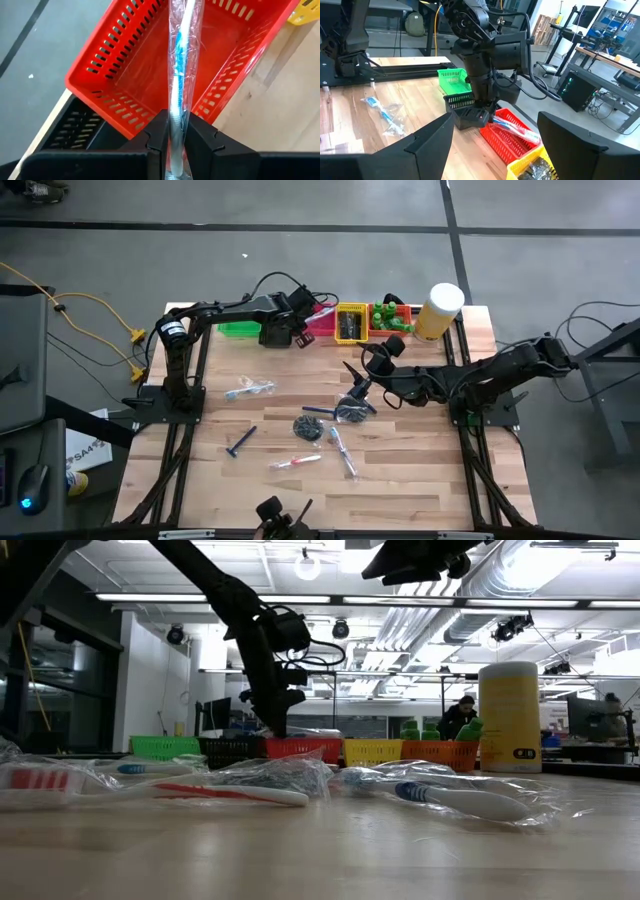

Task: Pick & Place Travel size toiletries
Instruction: Put the blue toothbrush into the red basket

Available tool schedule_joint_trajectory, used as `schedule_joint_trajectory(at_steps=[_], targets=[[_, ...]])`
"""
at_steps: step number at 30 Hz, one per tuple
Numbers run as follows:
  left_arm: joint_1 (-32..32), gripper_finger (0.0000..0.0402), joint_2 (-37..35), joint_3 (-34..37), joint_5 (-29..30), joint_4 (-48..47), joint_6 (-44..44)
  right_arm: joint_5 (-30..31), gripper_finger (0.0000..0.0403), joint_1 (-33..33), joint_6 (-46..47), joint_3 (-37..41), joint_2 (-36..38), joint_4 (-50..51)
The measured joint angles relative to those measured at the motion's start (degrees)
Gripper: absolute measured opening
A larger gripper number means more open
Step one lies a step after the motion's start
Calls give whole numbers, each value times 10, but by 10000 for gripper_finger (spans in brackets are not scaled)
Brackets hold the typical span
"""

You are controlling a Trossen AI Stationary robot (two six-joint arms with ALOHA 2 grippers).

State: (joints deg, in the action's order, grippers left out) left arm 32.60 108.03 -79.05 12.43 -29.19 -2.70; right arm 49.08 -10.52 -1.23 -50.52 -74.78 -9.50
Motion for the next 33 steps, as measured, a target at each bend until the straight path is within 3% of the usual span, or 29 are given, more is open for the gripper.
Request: schedule_joint_trajectory(at_steps=[10,21,33], targets=[[0,60,-1,-27,-16,-21,-22,0,281,0,2,0,0,0],[0,180,-1,-28,14,-15,-18,-2,281,0,10,0,0,2],[0,187,-5,-28,-17,73,-19,-2,281,0,18,0,0,21]])
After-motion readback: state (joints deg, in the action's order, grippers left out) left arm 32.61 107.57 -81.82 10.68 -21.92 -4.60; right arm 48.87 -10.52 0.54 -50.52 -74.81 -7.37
